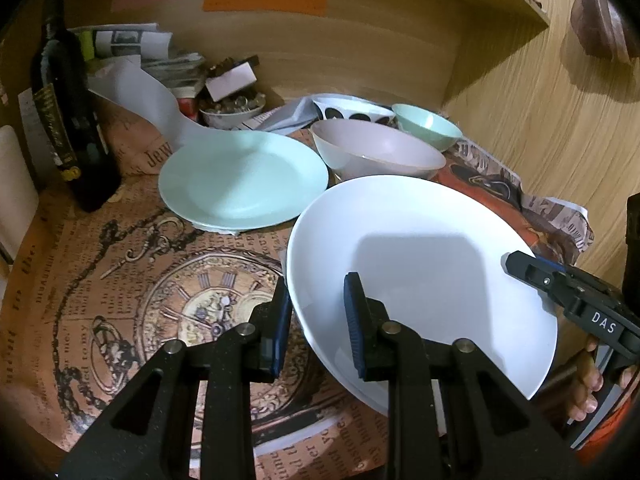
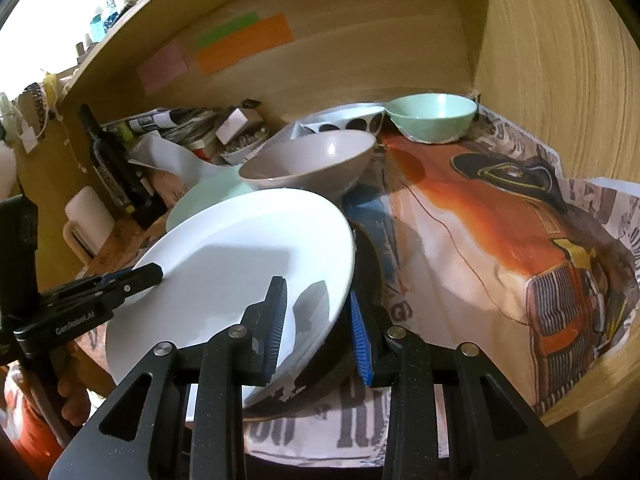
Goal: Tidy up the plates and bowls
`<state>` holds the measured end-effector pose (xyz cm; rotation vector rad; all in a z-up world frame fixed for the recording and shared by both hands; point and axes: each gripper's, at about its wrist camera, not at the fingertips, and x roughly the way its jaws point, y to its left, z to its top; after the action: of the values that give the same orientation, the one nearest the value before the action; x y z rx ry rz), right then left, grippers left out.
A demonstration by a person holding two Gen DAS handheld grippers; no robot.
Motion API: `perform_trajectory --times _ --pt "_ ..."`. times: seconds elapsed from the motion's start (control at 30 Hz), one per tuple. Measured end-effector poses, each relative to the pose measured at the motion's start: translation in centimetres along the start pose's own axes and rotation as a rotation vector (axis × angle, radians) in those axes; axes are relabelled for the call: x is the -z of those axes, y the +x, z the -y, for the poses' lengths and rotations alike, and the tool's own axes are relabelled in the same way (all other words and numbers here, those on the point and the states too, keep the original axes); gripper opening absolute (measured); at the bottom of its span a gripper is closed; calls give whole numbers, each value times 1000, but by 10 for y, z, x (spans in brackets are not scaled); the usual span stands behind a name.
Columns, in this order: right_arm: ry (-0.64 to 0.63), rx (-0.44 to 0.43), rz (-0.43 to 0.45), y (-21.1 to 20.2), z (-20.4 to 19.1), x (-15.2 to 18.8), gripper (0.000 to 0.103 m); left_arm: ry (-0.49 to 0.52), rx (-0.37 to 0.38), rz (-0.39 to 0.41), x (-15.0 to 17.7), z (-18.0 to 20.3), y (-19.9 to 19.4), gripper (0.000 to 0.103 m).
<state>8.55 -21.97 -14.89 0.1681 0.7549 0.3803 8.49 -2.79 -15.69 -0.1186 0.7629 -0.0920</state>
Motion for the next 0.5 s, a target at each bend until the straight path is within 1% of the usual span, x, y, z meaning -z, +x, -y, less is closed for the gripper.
perform_trajectory --times 0.27,0.5 --pt "13 17 -27 8 8 3 28 6 5 -31 1 4 15 26" --pt "18 24 -36 12 9 2 28 24 -4 -28 1 7 17 26"
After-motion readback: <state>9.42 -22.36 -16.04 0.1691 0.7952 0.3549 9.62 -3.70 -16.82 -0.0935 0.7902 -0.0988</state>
